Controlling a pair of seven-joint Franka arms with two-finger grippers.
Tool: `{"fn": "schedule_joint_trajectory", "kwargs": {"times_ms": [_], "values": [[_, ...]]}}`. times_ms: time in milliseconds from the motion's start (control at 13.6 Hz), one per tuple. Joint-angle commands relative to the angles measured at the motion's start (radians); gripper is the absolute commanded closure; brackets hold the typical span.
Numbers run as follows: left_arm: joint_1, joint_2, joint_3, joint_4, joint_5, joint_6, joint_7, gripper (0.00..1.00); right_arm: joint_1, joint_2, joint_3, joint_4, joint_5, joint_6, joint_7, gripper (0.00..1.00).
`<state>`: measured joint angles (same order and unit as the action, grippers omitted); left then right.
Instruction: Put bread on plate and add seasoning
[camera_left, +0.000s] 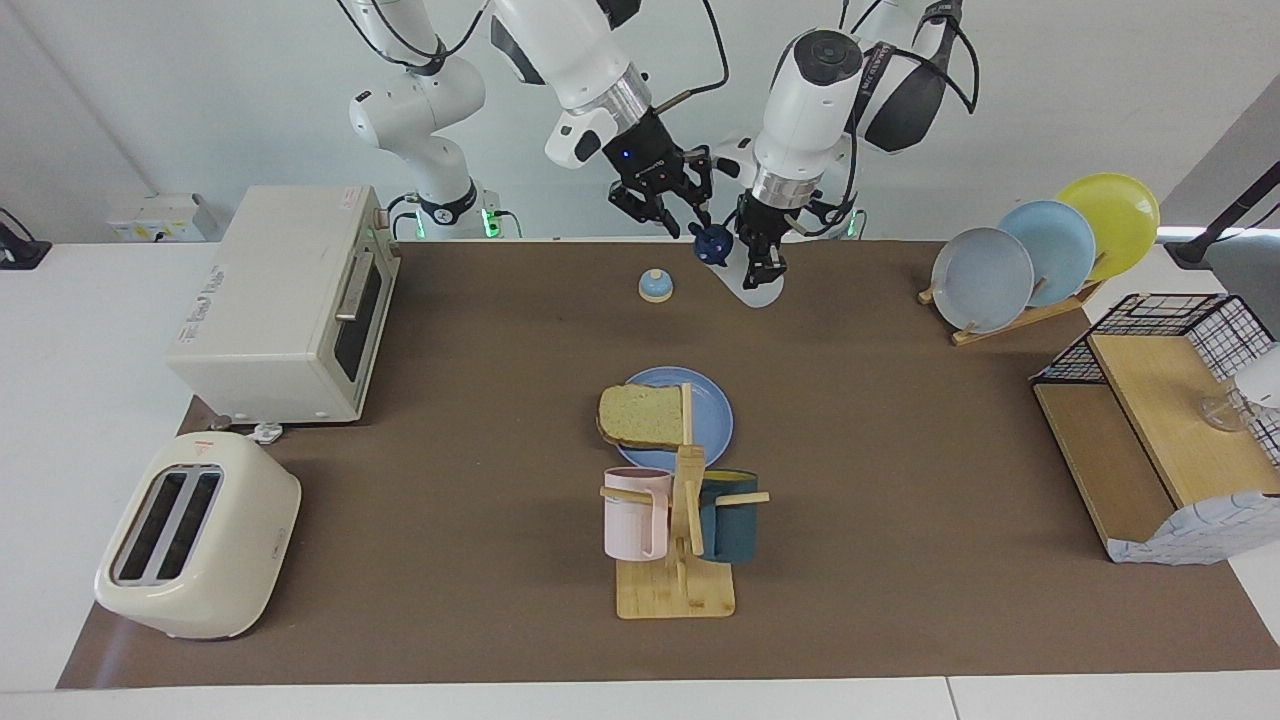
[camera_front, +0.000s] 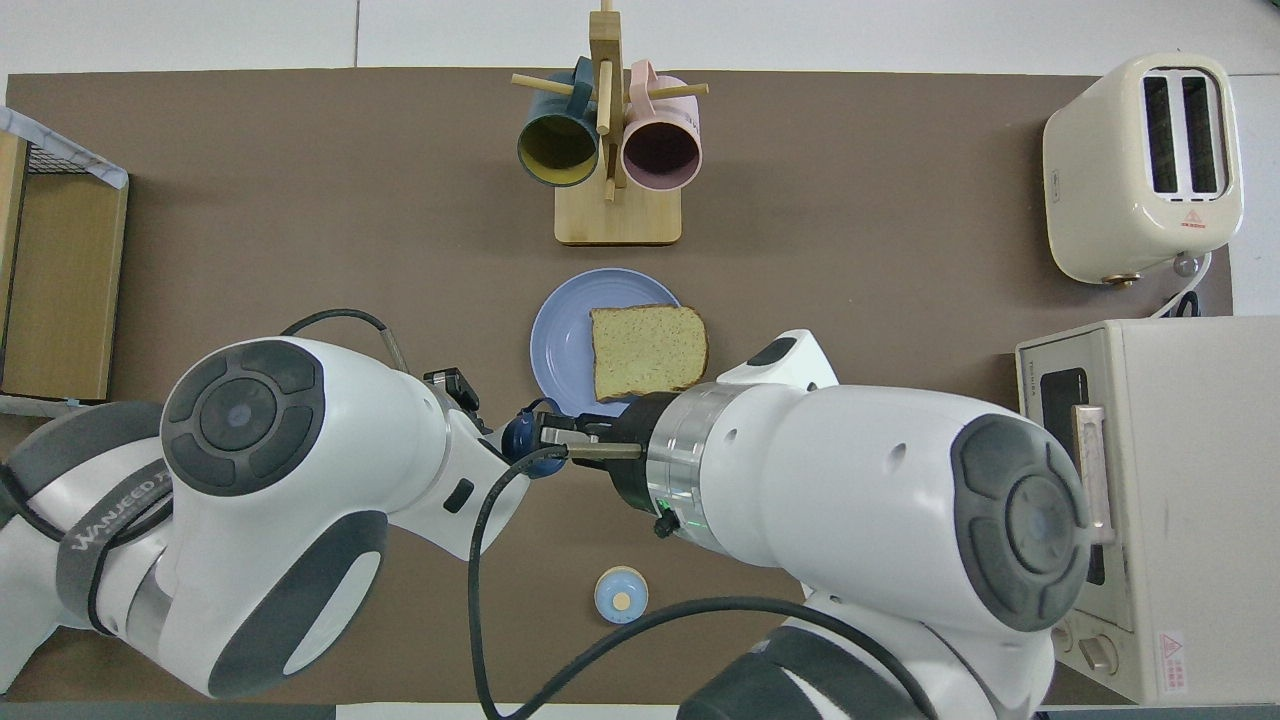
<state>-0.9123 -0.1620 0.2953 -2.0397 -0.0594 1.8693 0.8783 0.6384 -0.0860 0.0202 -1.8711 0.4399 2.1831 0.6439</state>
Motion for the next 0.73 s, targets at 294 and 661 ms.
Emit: {"fn": "schedule_joint_trajectory", "kwargs": {"times_ms": [294, 661], "values": [[-0.01, -0.034, 0.005, -0.033, 0.007, 0.019, -0.015, 1.0, -0.002, -0.006, 0.0, 0.003, 0.017, -0.017, 0.013, 0.67], [-0.01, -0.034, 0.005, -0.033, 0.004, 0.022, -0.015, 1.0, -0.002, -0.006, 0.0, 0.003, 0.017, -0.02, 0.014, 1.0]]}}
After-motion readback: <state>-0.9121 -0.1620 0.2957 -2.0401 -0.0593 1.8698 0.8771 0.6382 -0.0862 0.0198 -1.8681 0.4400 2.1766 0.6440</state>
